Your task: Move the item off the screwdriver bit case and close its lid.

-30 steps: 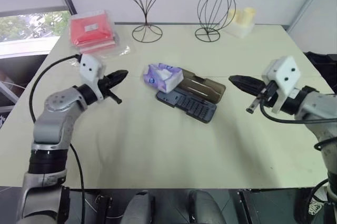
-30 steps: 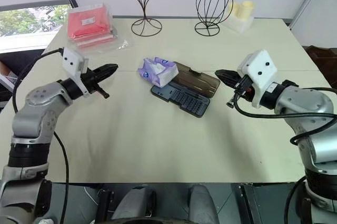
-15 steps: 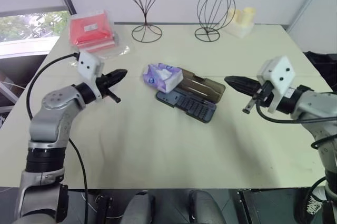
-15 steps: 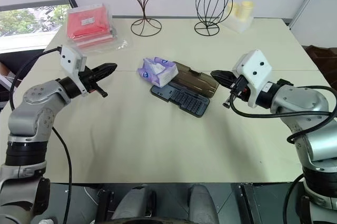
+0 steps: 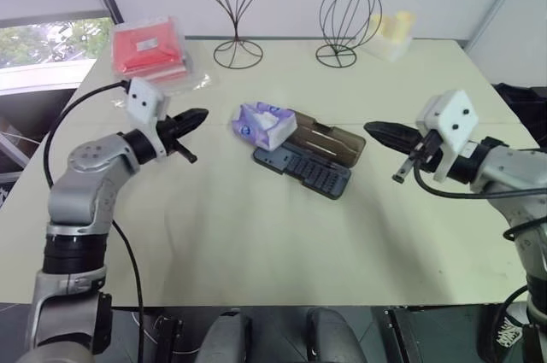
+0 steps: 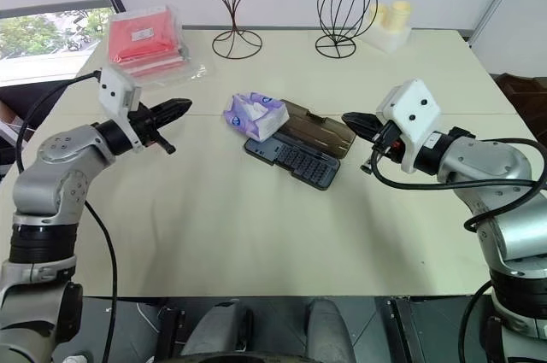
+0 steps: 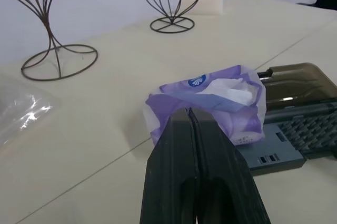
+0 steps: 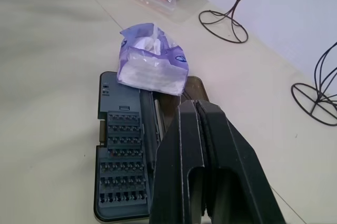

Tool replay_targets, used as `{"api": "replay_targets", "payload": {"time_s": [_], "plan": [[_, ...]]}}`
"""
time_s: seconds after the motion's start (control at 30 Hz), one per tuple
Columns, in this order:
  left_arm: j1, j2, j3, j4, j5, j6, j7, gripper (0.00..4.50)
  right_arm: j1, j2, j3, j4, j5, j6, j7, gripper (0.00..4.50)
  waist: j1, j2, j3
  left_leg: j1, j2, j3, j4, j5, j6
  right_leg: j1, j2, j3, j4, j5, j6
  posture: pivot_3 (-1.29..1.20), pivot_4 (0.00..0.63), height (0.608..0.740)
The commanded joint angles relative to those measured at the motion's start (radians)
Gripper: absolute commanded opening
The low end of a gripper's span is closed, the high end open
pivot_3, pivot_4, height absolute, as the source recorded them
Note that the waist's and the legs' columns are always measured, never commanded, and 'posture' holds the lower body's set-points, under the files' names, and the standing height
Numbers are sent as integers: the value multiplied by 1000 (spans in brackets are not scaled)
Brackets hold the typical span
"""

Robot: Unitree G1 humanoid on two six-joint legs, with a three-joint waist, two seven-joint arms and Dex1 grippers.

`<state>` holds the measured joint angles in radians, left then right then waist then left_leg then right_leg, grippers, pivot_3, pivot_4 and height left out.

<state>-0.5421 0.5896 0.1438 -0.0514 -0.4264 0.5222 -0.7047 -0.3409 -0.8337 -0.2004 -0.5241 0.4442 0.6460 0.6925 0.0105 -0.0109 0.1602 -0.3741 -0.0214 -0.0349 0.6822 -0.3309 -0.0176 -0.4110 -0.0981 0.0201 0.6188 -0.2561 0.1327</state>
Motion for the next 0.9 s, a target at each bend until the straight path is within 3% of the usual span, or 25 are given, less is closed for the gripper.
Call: {"api": "replay_targets", "payload": {"time_s": [0.03, 0.1, 0.33, 0.63, 0.9], "plan": [[-34, 1, -3, -5, -8, -15, -17, 250, -10, 5, -3, -21, -7, -22, -13, 3, 0, 0, 0, 0, 0, 0, 0, 0, 0, 0, 0, 0, 0, 0, 0, 0, 150, 740], [-50, -3, -25, 13, -4, -20, -45, 839, -6, 11, 2, -23, -11, -25, -17, 0, 0, 0, 0, 0, 0, 0, 0, 0, 0, 0, 0, 0, 0, 0, 0, 0, 150, 740], [-165, -50, -134, 176, 64, -112, -130, 4359, -8, 28, 27, -9, -29, -43, -28, 0, 1, 0, 0, 0, -1, 2, 0, 0, 0, 0, 0, 0, 0, 0, 0, 0, 150, 740], [-354, -192, -276, 510, 233, -288, -146, 4449, 17, 73, 46, -25, -63, -64, -67, 0, 1, 0, 0, -1, -1, 3, 1, 0, -1, 0, 0, -1, 0, 0, 0, 0, 150, 740], [-451, -300, -334, 867, 398, -498, -40, 4449, 61, 84, 27, -68, -72, -60, -106, 0, 1, -1, 0, -1, -1, 3, 1, 0, 0, 0, 0, -2, 0, 0, 0, 0, 150, 740]]}}
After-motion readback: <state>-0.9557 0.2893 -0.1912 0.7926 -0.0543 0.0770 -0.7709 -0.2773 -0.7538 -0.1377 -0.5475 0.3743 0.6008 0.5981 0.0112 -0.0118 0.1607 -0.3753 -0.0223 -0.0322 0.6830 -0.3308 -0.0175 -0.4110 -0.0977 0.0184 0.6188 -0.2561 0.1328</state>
